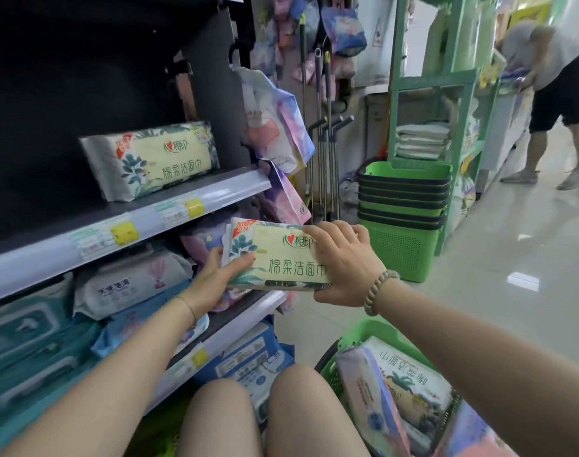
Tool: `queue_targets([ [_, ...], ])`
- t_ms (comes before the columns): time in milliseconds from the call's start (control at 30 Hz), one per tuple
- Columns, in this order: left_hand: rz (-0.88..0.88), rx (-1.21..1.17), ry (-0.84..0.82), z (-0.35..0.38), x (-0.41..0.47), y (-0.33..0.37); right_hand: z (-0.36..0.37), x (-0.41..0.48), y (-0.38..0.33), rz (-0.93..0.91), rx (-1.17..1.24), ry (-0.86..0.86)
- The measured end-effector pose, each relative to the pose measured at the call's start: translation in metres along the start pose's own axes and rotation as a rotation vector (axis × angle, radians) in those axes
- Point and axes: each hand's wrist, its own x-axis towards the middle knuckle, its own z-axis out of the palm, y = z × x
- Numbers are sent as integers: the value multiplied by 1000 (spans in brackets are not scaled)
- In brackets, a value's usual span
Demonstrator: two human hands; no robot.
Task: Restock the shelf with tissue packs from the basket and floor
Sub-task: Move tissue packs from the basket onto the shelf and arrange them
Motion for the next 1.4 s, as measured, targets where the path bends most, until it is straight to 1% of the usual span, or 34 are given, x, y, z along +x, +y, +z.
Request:
queue_targets([
  [67, 95, 62, 39, -9, -7, 10, -10, 11, -2, -43, 0, 65],
  [200, 329, 327, 194, -27, -25, 32, -22, 35, -6, -159, -24, 166],
  [333, 437, 472, 289, -45, -39, 48, -29, 57, -15, -202, 11, 309],
  [467, 607, 541, 429, -60, -51, 63, -33, 82, -30, -191, 27, 417],
  [567, 735, 593, 516, -68, -51, 74, -35, 104, -43, -92, 35, 442],
  [633, 774, 623, 587, -72, -49, 79, -34, 120, -52, -34, 31, 451],
  [700, 786, 654, 645, -76, -45, 82, -31, 136, -60, -15, 5, 480],
  [800, 740, 673, 692, -86, -38, 82, -27, 156, -73, -14, 24, 521],
  [900, 700, 728, 744, -90, -30, 82, -25, 169, -83, 6, 29, 508],
  [1000, 626, 731, 806, -91, -23, 87, -29, 179, -88, 68, 17, 443],
  [1067, 568, 726, 834, -94, -16, 88, -30, 187, -91, 106, 7, 430],
  [1167, 510, 741, 834, -97, -9, 87, -24, 195, -95, 79, 25, 338],
  [1267, 444, 772, 834, -98, -5, 87, -18, 199, -99, 52, 105, 190],
  [1400, 306, 875, 829, -104, 0, 92, -13, 199, -104, 47, 262, 153],
])
